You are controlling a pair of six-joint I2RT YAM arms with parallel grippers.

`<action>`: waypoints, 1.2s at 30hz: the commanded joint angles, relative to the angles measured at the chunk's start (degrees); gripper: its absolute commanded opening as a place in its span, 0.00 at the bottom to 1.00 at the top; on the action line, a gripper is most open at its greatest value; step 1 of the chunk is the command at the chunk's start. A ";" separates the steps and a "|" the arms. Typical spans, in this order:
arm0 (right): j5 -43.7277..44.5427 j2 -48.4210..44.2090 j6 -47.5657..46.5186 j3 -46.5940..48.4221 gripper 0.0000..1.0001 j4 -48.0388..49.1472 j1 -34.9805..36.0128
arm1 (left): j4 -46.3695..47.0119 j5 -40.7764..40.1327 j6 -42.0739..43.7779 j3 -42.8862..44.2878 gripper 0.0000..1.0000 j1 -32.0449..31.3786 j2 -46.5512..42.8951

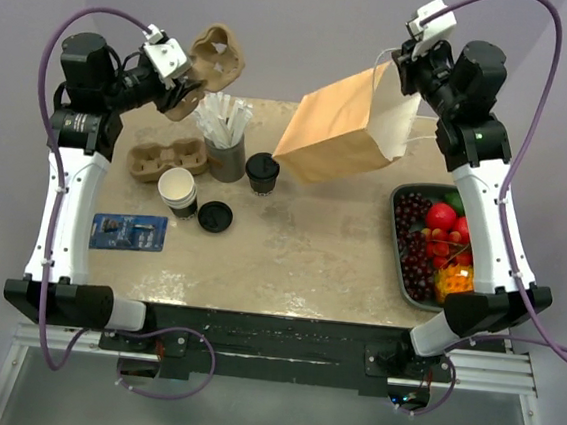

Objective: Pack the takeout coffee

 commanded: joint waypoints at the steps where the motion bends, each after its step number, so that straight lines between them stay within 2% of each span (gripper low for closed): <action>1: 2.82 -3.68 2.58 -1.09 0.00 -4.06 0.45 | 3.62 1.20 -0.62 -1.03 0.00 -0.55 -3.34; 3: 2.39 -5.35 3.55 -1.61 0.00 -6.26 0.80 | 3.45 0.77 -0.18 -1.73 0.00 -0.55 -3.96; 5: -0.15 -6.32 5.22 -2.58 0.00 -9.41 1.50 | 3.10 -0.37 0.61 -2.26 0.00 -3.27 -5.02; 12: -7.80 -14.76 6.81 -16.53 0.00 -14.61 7.04 | 3.71 -4.42 2.11 -4.10 0.00 -7.67 -6.60; 15: -9.74 -16.78 5.49 -18.92 0.00 -17.68 9.06 | 4.23 -5.12 0.97 -4.45 0.00 -8.29 -6.60; 21: -12.73 -15.47 6.45 -17.96 0.00 -22.70 11.09 | 3.97 -6.79 1.05 -4.37 0.00 -8.64 -6.60; 29: -10.80 -10.46 18.23 -17.61 0.00 -20.86 11.09 | 3.88 -8.02 1.32 -4.89 0.00 -8.73 -6.43; 30: -11.06 -9.76 18.41 -18.22 0.06 -20.59 11.09 | 3.88 -8.11 1.32 -4.98 0.00 -8.73 -6.25; 32: -12.46 -8.53 17.19 -17.53 0.13 -21.38 11.09 | 3.80 -8.29 1.32 -5.07 0.00 -8.73 -6.16; 33: -13.43 -6.78 15.01 -15.61 0.23 -22.17 11.09 | 3.80 -8.38 1.32 -5.07 0.00 -8.82 -5.99; 35: -16.67 -4.84 11.66 -13.14 0.31 -24.80 11.00 | 3.62 -8.64 1.49 -4.98 0.00 -8.73 -5.64; 36: -17.65 -3.09 8.51 -10.60 0.39 -25.77 11.00 | 3.62 -8.99 1.58 -4.98 0.00 -8.73 -5.37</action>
